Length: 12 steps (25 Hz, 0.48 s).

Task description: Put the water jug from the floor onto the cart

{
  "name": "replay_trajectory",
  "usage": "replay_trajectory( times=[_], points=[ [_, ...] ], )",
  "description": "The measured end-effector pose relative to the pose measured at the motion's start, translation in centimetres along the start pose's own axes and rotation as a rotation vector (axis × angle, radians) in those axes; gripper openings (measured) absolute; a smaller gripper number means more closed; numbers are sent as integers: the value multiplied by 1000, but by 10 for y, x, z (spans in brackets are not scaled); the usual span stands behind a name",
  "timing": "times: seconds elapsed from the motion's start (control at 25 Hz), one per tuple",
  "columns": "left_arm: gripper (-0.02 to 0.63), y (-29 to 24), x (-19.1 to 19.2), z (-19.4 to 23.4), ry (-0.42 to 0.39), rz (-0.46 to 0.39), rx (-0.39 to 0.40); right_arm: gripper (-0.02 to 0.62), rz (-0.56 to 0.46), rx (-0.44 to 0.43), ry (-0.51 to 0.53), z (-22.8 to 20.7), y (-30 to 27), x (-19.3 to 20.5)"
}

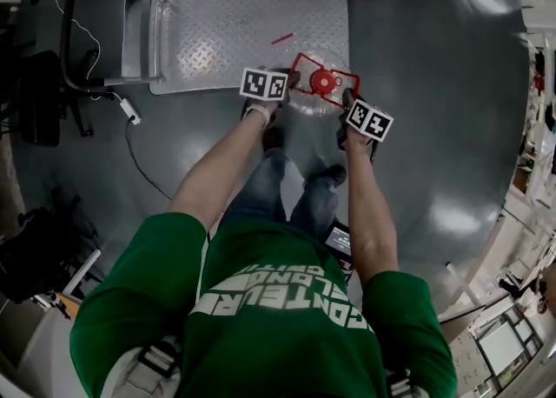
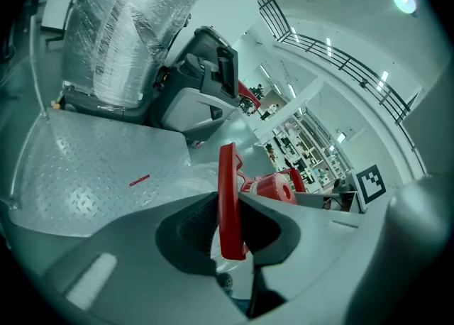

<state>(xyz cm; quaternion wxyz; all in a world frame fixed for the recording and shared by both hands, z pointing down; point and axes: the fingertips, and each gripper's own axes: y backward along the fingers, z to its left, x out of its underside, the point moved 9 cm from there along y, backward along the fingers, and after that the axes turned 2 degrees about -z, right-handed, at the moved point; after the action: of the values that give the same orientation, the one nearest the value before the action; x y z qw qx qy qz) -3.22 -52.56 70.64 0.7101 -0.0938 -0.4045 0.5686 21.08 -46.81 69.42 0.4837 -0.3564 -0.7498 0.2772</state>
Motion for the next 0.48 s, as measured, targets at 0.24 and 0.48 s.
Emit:
replay_trajectory(
  times=[0.24, 0.48],
  points=[
    [78, 21, -6, 26, 52, -46, -39, 25, 31, -46, 49, 28, -27, -11],
    [78, 36, -12, 49, 89, -79, -65, 26, 52, -79, 81, 52, -49, -18]
  ],
)
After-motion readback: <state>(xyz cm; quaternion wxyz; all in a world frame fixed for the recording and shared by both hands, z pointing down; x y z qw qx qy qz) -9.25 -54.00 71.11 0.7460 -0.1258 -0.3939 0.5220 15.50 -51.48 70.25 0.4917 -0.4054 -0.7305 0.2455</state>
